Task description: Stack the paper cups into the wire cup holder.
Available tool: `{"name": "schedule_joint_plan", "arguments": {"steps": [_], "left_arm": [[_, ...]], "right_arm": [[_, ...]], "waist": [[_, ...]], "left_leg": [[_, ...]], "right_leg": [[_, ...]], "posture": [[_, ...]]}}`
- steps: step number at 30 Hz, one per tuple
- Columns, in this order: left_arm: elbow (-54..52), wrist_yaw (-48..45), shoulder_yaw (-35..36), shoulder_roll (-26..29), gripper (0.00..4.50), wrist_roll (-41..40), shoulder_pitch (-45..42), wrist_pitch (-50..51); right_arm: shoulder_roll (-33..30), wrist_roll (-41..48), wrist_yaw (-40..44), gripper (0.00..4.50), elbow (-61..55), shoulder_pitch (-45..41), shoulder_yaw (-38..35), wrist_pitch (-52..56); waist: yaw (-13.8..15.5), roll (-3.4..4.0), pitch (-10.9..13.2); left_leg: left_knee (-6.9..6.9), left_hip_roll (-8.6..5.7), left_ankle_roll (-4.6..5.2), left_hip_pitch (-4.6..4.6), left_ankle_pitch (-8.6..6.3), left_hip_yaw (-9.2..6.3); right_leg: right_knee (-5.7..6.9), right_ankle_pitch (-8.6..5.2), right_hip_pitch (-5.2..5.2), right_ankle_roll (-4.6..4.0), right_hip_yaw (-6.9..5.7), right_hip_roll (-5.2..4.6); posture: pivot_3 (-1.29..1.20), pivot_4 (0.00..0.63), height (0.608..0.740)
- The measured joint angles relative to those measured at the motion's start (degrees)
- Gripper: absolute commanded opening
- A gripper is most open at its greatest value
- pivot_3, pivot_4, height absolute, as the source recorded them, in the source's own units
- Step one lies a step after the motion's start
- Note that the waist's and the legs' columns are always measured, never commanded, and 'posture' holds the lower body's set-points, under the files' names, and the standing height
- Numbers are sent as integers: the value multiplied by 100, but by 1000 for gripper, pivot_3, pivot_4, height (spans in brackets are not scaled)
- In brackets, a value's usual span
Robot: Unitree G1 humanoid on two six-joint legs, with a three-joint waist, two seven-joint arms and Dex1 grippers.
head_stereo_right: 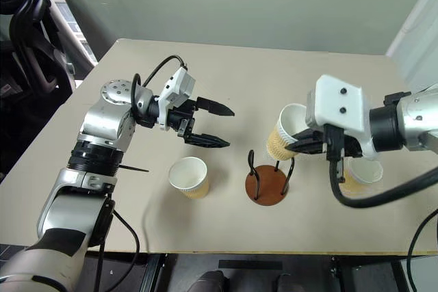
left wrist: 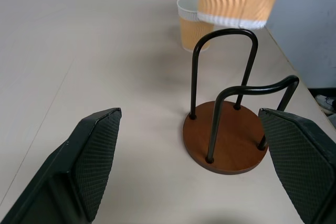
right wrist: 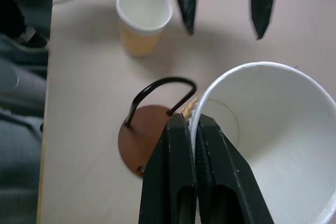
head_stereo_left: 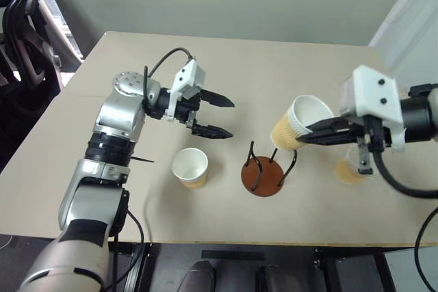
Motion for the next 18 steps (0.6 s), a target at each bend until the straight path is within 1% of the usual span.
{"name": "schedule_joint_plan", "arguments": {"steps": [9,16,18], "left_arm": [[49,37,0,-5,4500,71,0,-38],[83,93,0,-6,4500,106,0,-55],[85,107,0,-7,4500,107,0,-60]], "right_arm": [[-7,-108,-2,27,-93,54,661,-525],[64,-455,-5,27,-63,52,1167,-943],[121,-582,-36,415,-40,52,1270,-1035]], "waist": [[-5,0,0],[-9,0,0],[-10,0,0]], "left_leg": [[1,0,3,0,1,-1],[1,0,4,0,1,-2],[1,0,4,0,2,-2]], "right_leg": [[1,0,-1,0,-1,0],[1,0,-1,0,-2,-1],[2,0,-1,0,-2,-2]], "posture": [[0,150,740],[0,150,740],[0,150,740]]}}
